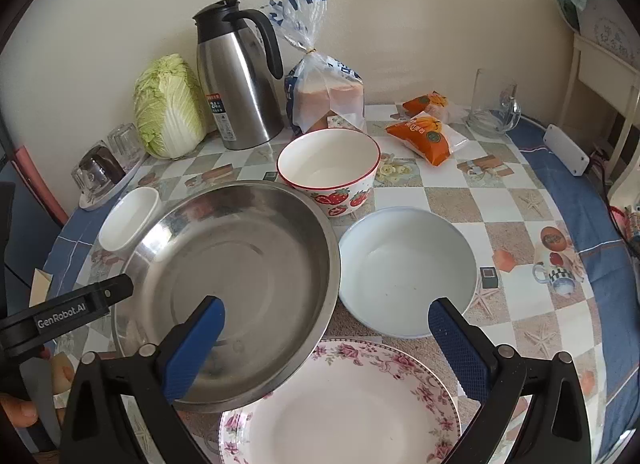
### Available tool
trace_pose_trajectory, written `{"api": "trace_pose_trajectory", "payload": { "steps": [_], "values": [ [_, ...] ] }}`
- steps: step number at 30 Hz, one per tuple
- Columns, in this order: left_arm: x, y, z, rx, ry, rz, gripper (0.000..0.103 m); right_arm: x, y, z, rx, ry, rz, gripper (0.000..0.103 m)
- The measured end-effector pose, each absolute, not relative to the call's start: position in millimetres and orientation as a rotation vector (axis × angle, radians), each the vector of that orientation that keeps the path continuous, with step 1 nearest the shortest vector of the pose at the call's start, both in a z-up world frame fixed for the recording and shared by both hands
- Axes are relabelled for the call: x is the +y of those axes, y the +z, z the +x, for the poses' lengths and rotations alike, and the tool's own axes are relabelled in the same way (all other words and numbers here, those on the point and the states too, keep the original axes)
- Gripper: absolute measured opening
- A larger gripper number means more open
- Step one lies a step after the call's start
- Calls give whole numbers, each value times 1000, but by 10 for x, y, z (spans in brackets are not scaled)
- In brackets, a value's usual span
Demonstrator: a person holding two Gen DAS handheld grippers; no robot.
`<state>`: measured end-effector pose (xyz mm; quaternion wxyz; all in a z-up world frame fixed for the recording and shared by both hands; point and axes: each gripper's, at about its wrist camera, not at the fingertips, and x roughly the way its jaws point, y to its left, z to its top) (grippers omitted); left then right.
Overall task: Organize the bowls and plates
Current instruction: 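Grasp the rim of the pink-floral plate with both tools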
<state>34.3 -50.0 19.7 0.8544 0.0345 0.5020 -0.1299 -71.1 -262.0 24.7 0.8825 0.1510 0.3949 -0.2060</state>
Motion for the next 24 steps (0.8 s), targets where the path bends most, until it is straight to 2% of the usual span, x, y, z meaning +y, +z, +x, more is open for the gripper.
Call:
{"api": "trace_pose_trajectory", "payload": {
  "steps": [10,24],
  "values": [
    [-425,219,-31,1021,-302,71,97,-2423,329,-1026,766,-441,268,103],
    [-566,111,-342,1107,-399,44,97,-2823,27,-1540,834,-470,559,103]
  ]
}}
